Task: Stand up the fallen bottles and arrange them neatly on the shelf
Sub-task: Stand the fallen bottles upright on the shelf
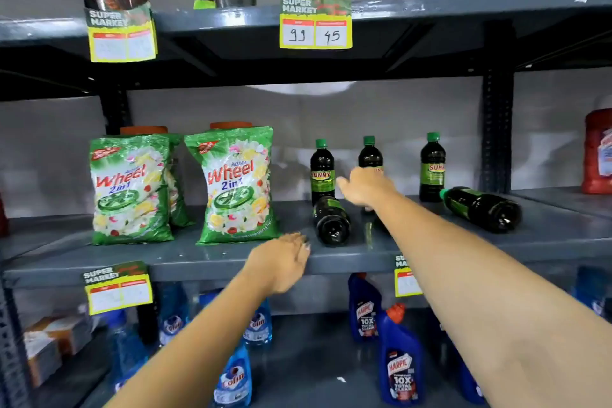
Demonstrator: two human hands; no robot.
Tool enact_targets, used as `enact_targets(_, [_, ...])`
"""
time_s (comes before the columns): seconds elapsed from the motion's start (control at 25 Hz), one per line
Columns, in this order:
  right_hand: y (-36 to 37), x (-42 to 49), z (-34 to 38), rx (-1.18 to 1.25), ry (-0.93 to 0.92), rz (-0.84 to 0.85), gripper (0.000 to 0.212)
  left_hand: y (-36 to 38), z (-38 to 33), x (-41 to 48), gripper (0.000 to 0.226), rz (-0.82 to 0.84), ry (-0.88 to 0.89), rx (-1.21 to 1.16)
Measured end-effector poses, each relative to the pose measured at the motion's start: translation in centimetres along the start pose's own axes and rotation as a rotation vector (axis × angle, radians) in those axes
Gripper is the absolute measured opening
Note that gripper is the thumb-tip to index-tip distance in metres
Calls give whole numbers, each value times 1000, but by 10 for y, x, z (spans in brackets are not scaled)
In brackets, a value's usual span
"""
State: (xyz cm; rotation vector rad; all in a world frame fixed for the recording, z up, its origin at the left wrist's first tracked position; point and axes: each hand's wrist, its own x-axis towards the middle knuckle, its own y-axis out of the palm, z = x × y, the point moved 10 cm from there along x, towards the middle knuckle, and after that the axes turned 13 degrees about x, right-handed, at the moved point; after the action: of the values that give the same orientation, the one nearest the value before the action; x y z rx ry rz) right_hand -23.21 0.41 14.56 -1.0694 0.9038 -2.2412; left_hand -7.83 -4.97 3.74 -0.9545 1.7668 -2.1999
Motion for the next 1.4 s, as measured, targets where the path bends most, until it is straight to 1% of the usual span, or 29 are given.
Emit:
enact_targets(0.04, [20,1,-6,29,91,96,63,2,2,-1,47,-27,-8,32])
enact_targets(0.08, [36,-2,-10,112,195,192,72,1,4,0,47,-72,-11,33])
enact_targets(0.12, [54,-10,-14,226,303,290,75,4,3,1,47,-107,-7,46])
enact_targets(0.16, [71,-22,-15,328,410,399,74,6,0,-1,47,-117,1,66])
enact_targets(0.2, [82,-27,-13,390,466,462,72,7,1,1,47,-132,0,73])
enact_targets(0.24, [86,-25,-14,416,490,471,70,5,2,2,47,-156,-1,74])
enact_targets(0.28, [87,-21,-16,420,488,445,70,4,3,2,47,-181,0,82])
enact_targets(0.32, [85,-12,-19,419,469,376,71,2,4,0,48,-202,-9,94])
enact_targets(0.36, [78,-2,-23,419,432,253,72,3,2,-1,51,-209,-7,109])
enact_targets(0.4, [69,4,-25,421,394,129,70,1,0,-4,58,-240,-3,120])
enact_targets(0.48, [53,10,-25,469,313,-68,60,-6,-1,-6,76,-306,-5,109])
enact_targets(0.52, [49,12,-25,505,277,-134,59,-8,-1,-7,79,-319,-11,107])
enact_targets(0.6, [46,11,-22,563,190,-193,65,-8,-3,-7,80,-321,-6,106])
enact_targets(0.68, [51,7,-20,611,109,-210,69,-9,-4,-8,79,-311,-17,94])
enact_targets(0.8, [58,6,-27,659,69,-238,75,-7,0,-9,58,-291,-71,105])
enact_targets(0.88, [65,11,-27,697,64,-184,88,-3,4,-9,49,-264,-99,133])
enact_targets(0.92, [71,15,-28,757,80,-126,95,-4,5,-10,48,-268,-104,141])
enact_targets(0.96, [78,19,-30,820,101,-62,97,-4,4,-10,48,-260,-106,139])
enact_targets(1.04, [88,21,-37,868,132,15,78,-4,4,-10,48,-252,-111,120])
enact_targets(1.08, [89,19,-40,847,141,7,70,-4,4,-10,49,-247,-116,111])
enact_targets(1.12, [88,17,-43,814,139,-22,69,-4,4,-11,48,-240,-122,103])
enact_targets(1.2, [81,13,-45,707,140,-108,78,-4,5,-11,47,-248,-132,101])
enact_targets(1.28, [80,14,-44,649,147,-126,89,-4,5,-11,49,-268,-128,102])
enact_targets(1.32, [82,15,-44,656,159,-85,95,-5,4,-11,52,-282,-118,100])
enact_targets(1.4, [94,19,-46,738,177,63,104,-11,0,-12,62,-339,-92,88])
